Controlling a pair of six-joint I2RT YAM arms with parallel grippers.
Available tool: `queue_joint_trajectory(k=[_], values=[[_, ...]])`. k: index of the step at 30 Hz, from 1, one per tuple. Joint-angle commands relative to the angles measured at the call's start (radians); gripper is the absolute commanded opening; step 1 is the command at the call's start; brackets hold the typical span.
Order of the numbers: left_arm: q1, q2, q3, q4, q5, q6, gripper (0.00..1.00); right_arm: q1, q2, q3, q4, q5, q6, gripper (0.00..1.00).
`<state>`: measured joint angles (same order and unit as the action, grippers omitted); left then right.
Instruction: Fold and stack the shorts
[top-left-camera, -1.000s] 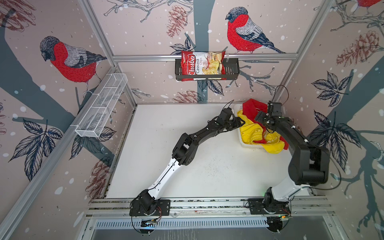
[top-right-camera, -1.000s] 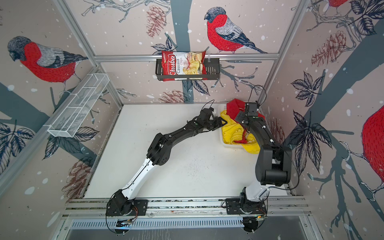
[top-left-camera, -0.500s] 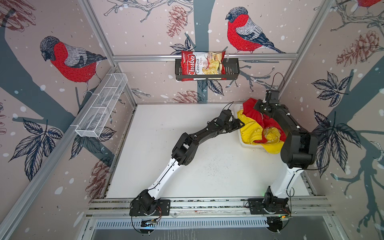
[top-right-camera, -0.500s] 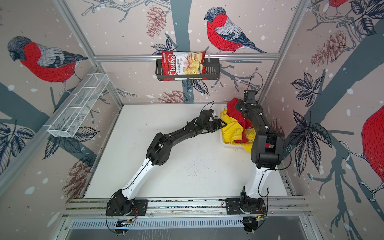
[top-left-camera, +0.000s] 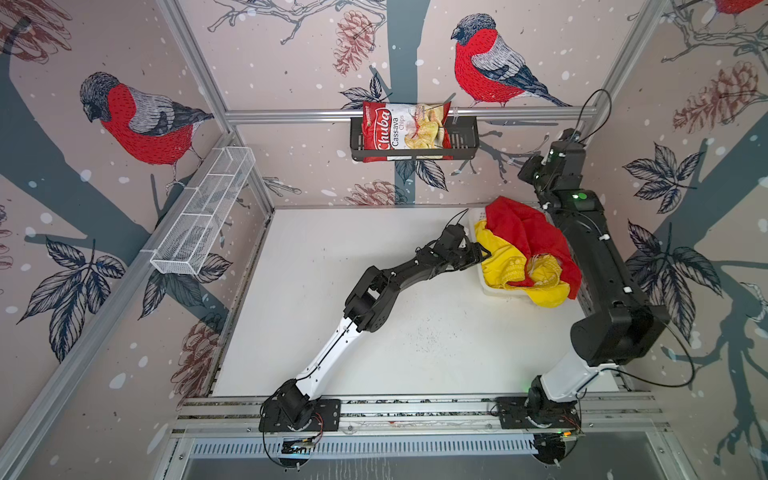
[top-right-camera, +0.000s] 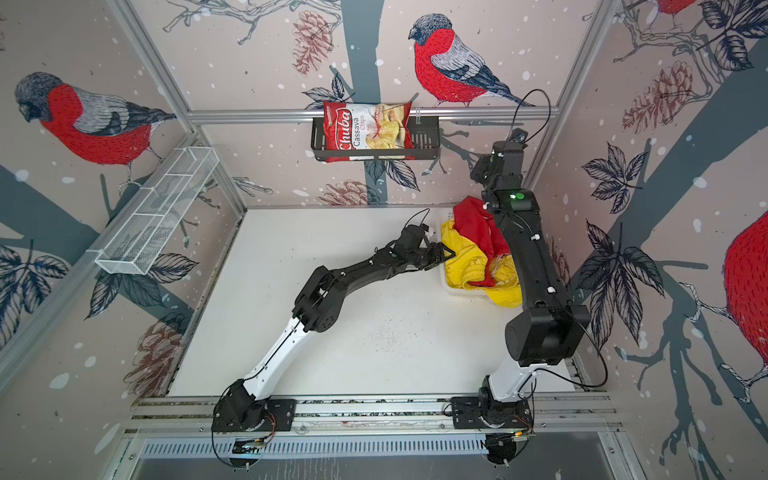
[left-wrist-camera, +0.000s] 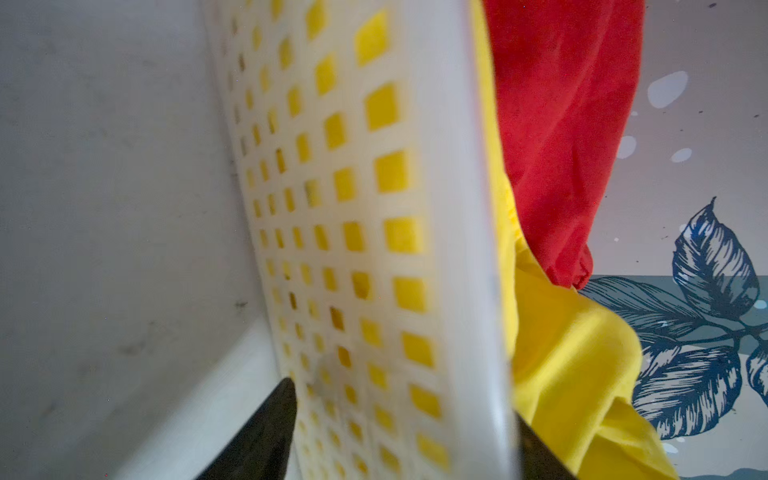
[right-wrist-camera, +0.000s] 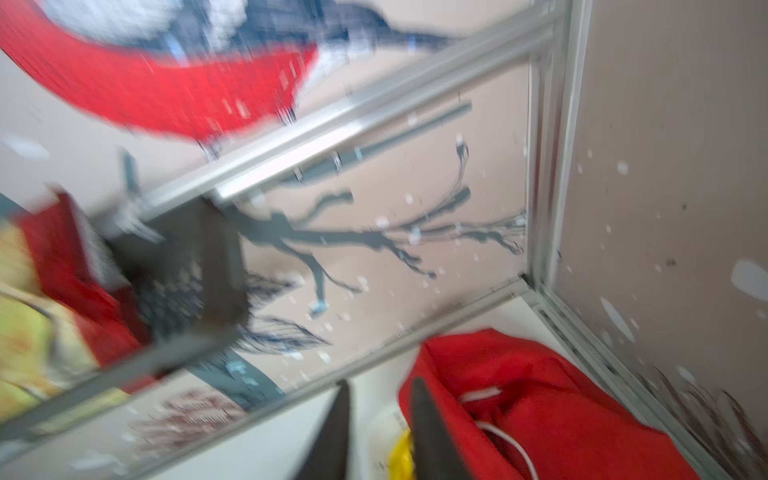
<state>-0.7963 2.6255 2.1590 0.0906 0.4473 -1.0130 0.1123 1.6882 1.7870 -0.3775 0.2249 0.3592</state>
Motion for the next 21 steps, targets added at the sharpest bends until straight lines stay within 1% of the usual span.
queue_joint_trajectory(k=[1, 3, 5, 8, 13, 14, 15, 16, 17, 18, 19, 20, 21], values=[[-0.001, -0.027, -0.015, 0.027, 0.000, 0.021, 0.67, 0.000, 0.017, -0.091, -0.065, 0.037, -0.037, 0.75], [-0.002, -0.027, -0.010, 0.026, 0.006, 0.015, 0.66, -0.001, 0.036, -0.148, -0.064, 0.044, -0.043, 0.85], [-0.004, -0.024, -0.006, 0.027, 0.007, 0.013, 0.67, -0.006, 0.069, -0.197, -0.060, 0.054, -0.041, 0.90], [-0.006, -0.009, 0.015, 0.022, 0.003, 0.011, 0.67, -0.022, 0.136, -0.218, -0.071, 0.038, -0.019, 0.91], [-0.006, 0.044, 0.092, -0.007, 0.014, 0.002, 0.66, -0.043, 0.265, -0.195, -0.064, 0.002, -0.014, 0.91], [-0.006, 0.050, 0.100, -0.007, 0.018, -0.002, 0.66, -0.045, 0.288, -0.187, -0.063, -0.006, -0.015, 0.91], [-0.006, 0.055, 0.103, -0.008, 0.019, -0.005, 0.66, -0.046, 0.305, -0.179, -0.060, -0.019, -0.015, 0.87], [-0.006, 0.059, 0.106, -0.006, 0.021, -0.007, 0.66, -0.048, 0.320, -0.170, -0.058, -0.040, -0.016, 0.80], [-0.006, 0.061, 0.107, -0.006, 0.022, -0.006, 0.66, -0.048, 0.329, -0.161, -0.057, -0.058, -0.015, 0.65], [-0.006, 0.061, 0.109, -0.005, 0.023, -0.006, 0.66, -0.047, 0.333, -0.156, -0.054, -0.067, -0.009, 0.41], [-0.006, 0.063, 0.109, -0.005, 0.025, -0.004, 0.66, -0.046, 0.326, -0.151, -0.053, -0.068, 0.002, 0.20], [-0.006, 0.064, 0.110, -0.005, 0.024, -0.002, 0.66, -0.043, 0.310, -0.153, -0.043, -0.062, 0.012, 0.09], [-0.006, 0.063, 0.109, -0.006, 0.024, 0.000, 0.66, -0.043, 0.290, -0.158, -0.032, -0.059, 0.018, 0.05]])
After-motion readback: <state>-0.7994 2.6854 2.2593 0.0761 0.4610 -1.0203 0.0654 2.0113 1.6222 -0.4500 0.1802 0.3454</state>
